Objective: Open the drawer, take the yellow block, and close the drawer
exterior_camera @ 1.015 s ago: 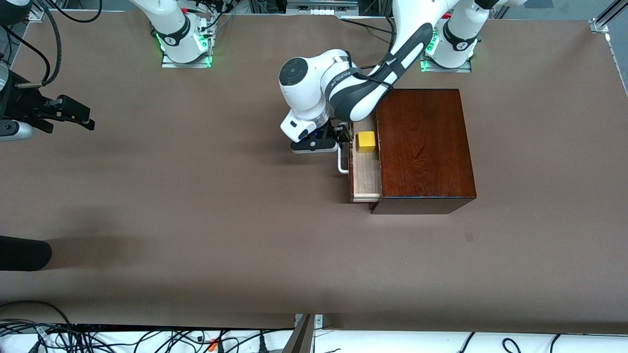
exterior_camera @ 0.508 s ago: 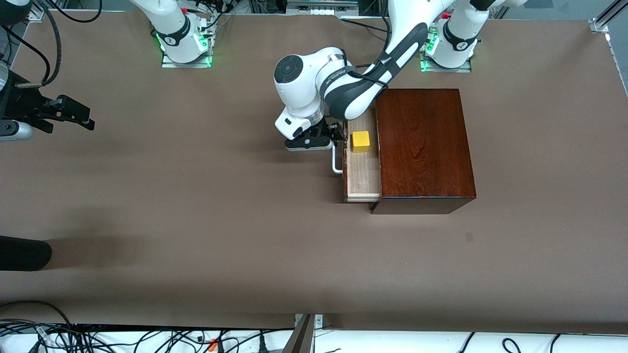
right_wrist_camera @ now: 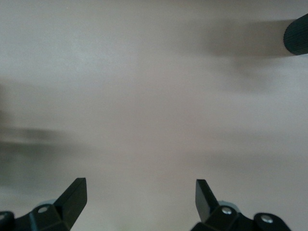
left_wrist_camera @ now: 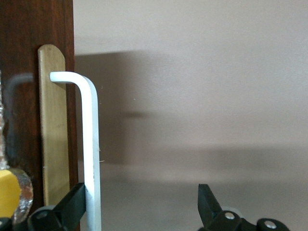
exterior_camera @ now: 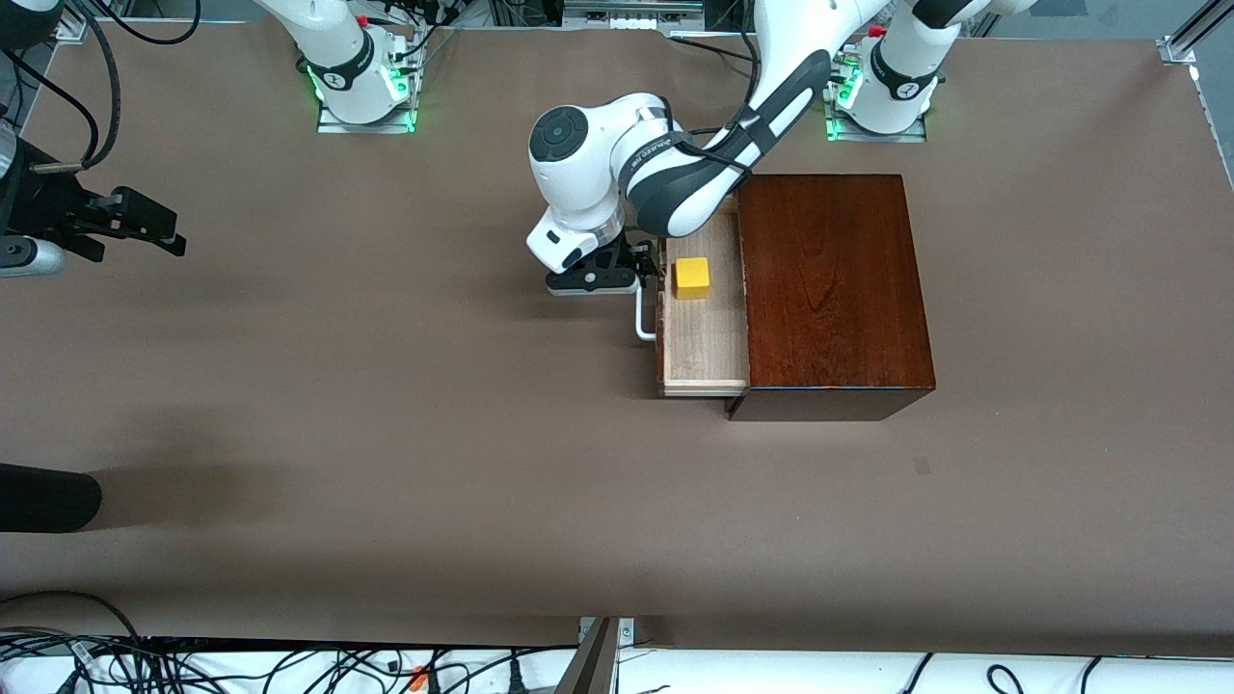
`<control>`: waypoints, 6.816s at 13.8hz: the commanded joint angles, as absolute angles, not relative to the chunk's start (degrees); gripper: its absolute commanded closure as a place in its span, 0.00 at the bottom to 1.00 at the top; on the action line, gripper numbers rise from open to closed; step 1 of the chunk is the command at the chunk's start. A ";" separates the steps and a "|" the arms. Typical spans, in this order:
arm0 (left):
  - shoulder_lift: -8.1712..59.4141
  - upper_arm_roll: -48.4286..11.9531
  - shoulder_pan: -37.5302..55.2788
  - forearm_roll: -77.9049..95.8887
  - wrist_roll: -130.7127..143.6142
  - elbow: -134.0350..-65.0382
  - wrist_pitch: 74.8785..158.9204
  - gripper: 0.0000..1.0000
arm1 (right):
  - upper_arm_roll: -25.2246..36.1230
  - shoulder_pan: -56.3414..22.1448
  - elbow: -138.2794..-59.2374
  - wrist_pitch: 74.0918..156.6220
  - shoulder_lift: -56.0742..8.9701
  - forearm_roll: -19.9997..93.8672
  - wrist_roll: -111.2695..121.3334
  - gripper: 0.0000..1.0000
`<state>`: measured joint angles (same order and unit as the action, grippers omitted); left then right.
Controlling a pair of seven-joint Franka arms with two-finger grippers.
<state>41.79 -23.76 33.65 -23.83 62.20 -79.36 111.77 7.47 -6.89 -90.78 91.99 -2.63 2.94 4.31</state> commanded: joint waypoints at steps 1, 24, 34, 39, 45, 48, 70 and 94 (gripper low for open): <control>45.78 -24.87 36.82 -20.30 63.72 -72.61 113.99 0.00 | 7.21 -6.33 -90.09 91.85 -2.72 3.25 4.22 0.00; 22.08 -25.05 13.47 -2.03 38.86 -73.82 88.33 0.00 | 6.86 -6.94 -90.09 91.76 -3.16 3.34 4.21 0.00; 14.24 -17.42 4.31 0.16 23.94 -78.40 85.88 0.00 | 6.50 -16.94 -90.09 92.11 -5.62 3.34 4.22 0.00; 10.20 -7.14 4.66 2.89 9.17 -79.97 82.53 0.00 | 6.42 -29.94 -89.83 90.44 -7.47 3.25 4.31 0.00; 5.71 2.81 7.12 3.34 -1.76 -84.99 84.36 0.00 | 3.89 -42.36 -82.38 100.88 -17.63 3.34 18.26 0.00; 5.45 2.46 7.12 2.20 -1.58 -86.39 86.30 0.00 | -1.56 -42.63 -76.92 105.89 -25.12 3.16 20.64 0.00; 5.36 1.85 6.50 0.09 -1.41 -86.31 86.31 0.00 | -3.43 -49.22 -75.59 122.70 -40.08 -4.83 35.61 0.00; 5.45 1.85 6.50 0.44 -1.76 -86.04 86.31 0.00 | -3.52 -44.75 -62.49 103.89 -37.54 -1.33 34.98 0.86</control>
